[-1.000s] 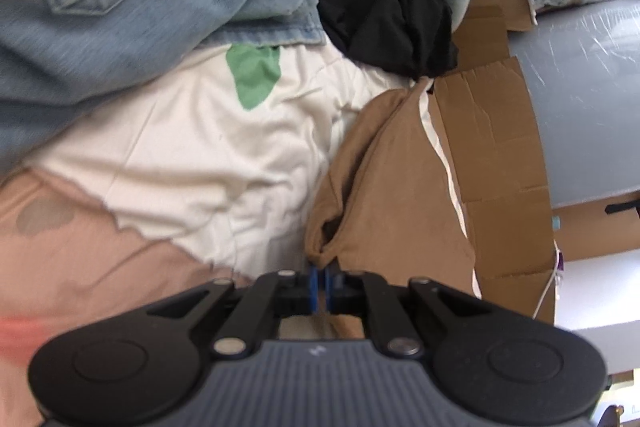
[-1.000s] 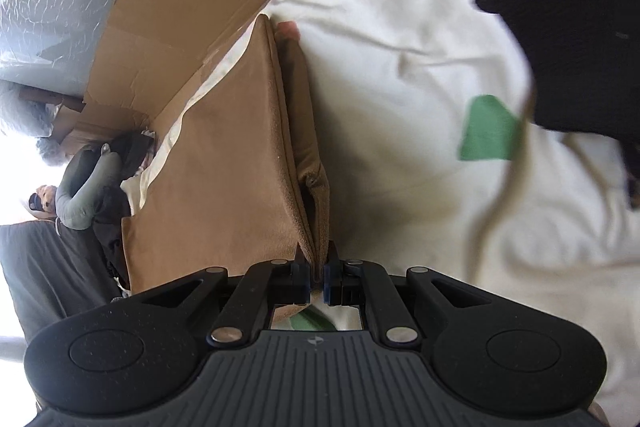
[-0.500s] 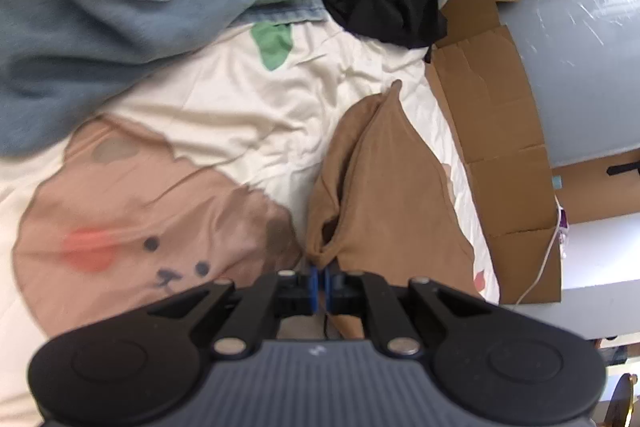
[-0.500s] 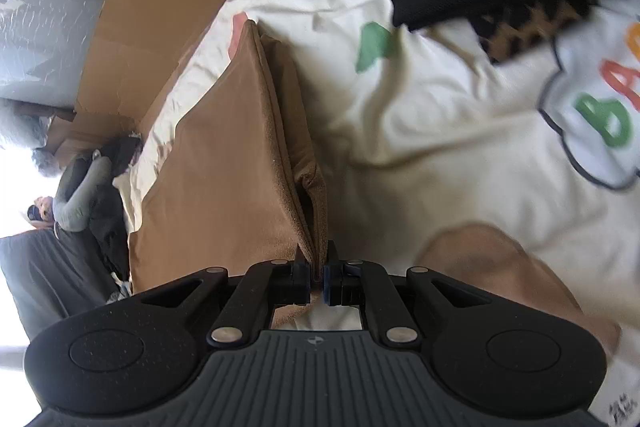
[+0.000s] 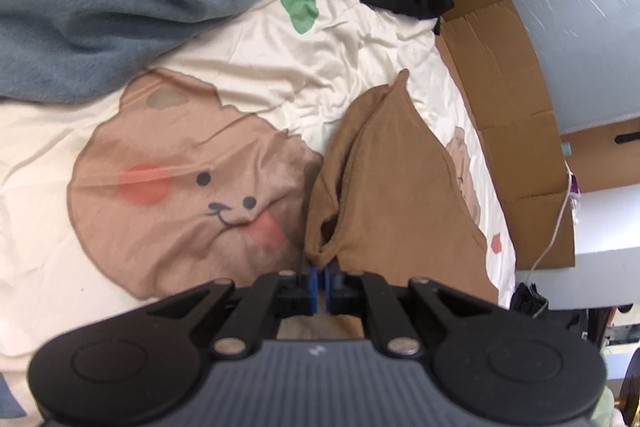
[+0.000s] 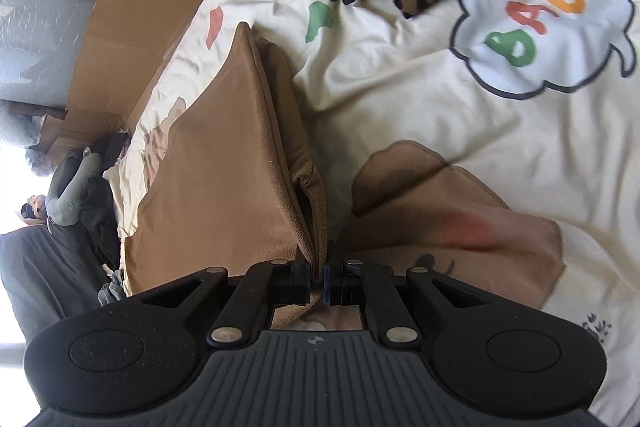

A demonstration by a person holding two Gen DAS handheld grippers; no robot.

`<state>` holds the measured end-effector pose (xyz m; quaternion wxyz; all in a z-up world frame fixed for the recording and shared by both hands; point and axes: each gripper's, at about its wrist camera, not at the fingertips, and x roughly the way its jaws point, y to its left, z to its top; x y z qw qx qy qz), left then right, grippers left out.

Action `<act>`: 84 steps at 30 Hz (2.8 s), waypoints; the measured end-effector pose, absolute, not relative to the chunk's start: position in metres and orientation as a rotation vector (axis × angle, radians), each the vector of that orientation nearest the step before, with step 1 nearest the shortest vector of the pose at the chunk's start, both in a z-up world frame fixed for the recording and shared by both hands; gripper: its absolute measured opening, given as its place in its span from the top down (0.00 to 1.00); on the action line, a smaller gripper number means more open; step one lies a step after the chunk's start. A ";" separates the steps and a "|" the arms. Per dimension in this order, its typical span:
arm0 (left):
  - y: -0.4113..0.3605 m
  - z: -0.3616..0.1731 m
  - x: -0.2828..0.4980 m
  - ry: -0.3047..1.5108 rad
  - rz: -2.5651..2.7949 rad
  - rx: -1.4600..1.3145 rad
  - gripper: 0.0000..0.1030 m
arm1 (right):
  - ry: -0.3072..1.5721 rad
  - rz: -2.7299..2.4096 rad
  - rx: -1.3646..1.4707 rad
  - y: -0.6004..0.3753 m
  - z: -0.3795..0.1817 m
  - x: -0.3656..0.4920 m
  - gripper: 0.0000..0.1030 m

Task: Fold clothes

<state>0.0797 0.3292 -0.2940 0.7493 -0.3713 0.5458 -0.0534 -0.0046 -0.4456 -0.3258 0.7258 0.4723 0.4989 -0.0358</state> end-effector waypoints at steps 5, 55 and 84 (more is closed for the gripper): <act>0.331 -0.311 0.071 1.230 -0.100 -0.813 0.97 | 1.132 -0.113 1.056 -0.448 -0.342 -0.015 0.97; 0.331 -0.328 0.059 1.133 -0.108 -0.902 0.96 | 1.172 0.035 0.431 -0.303 -0.219 0.128 0.69; 0.346 -0.331 0.025 1.030 -0.156 -0.997 0.97 | 1.156 0.108 0.372 -0.167 -0.341 0.129 0.94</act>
